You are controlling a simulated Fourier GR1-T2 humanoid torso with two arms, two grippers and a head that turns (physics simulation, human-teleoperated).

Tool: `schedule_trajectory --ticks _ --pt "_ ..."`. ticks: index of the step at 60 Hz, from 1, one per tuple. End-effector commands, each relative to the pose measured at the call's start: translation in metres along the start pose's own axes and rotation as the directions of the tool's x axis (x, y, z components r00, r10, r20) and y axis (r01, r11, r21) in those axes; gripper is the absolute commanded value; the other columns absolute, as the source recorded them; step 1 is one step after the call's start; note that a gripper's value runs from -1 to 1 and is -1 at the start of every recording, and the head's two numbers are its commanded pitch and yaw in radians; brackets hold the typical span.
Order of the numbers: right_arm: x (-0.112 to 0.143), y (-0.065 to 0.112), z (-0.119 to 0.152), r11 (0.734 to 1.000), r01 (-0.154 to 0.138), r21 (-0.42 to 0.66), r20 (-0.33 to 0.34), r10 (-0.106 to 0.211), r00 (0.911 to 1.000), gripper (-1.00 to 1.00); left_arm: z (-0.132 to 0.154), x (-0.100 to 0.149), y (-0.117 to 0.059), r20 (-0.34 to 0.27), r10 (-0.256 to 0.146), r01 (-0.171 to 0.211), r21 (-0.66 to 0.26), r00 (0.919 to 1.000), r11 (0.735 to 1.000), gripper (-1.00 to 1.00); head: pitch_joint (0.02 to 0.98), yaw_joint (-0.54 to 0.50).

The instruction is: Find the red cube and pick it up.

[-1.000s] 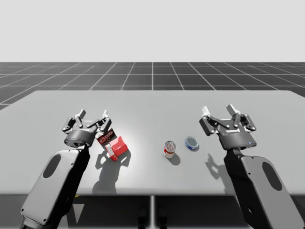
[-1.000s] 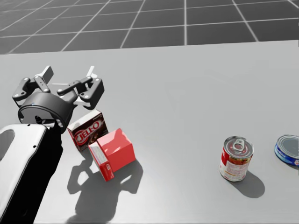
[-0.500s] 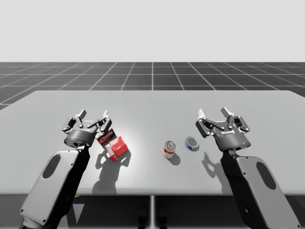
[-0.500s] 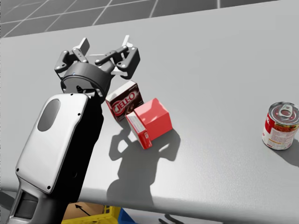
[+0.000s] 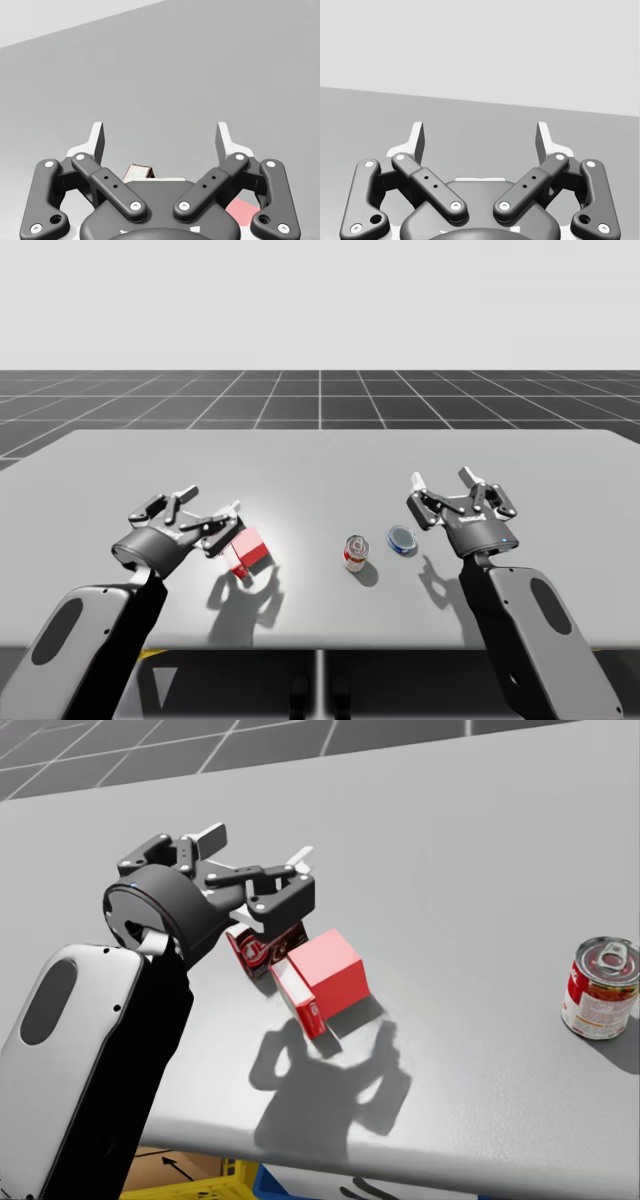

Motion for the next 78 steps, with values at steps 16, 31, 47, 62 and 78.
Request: schedule_trajectory --ticks 16,31,47,62,78 --pt "-0.001 -0.002 -0.001 1.000 -0.003 0.001 0.002 0.003 1.0000 -1.00 0.036 -0.032 -0.013 -0.220 -0.145 0.067 -0.326 0.9646 0.943 -1.00 0.841 0.30" --pt "0.000 -0.003 -0.001 1.000 -0.004 -0.002 0.004 0.004 1.0000 -1.00 0.020 -0.047 -0.019 -0.269 -0.172 0.059 -0.383 0.9477 0.922 -1.00 0.843 0.29" --pt "0.000 -0.003 0.000 1.000 -0.006 -0.001 0.005 0.006 1.0000 -1.00 -0.003 -0.051 -0.016 -0.284 -0.189 0.082 -0.348 0.9401 0.934 -1.00 0.843 0.28" --pt "0.000 -0.004 0.000 1.000 -0.007 -0.003 0.003 0.007 1.0000 -1.00 -0.024 -0.052 -0.015 -0.308 -0.195 0.081 -0.345 0.9311 0.935 -1.00 0.846 0.28" --pt "0.000 -0.005 0.000 1.000 -0.007 -0.003 0.001 0.007 1.0000 -1.00 -0.039 -0.055 -0.019 -0.373 -0.224 0.074 -0.376 0.9005 0.924 -1.00 0.852 0.26"
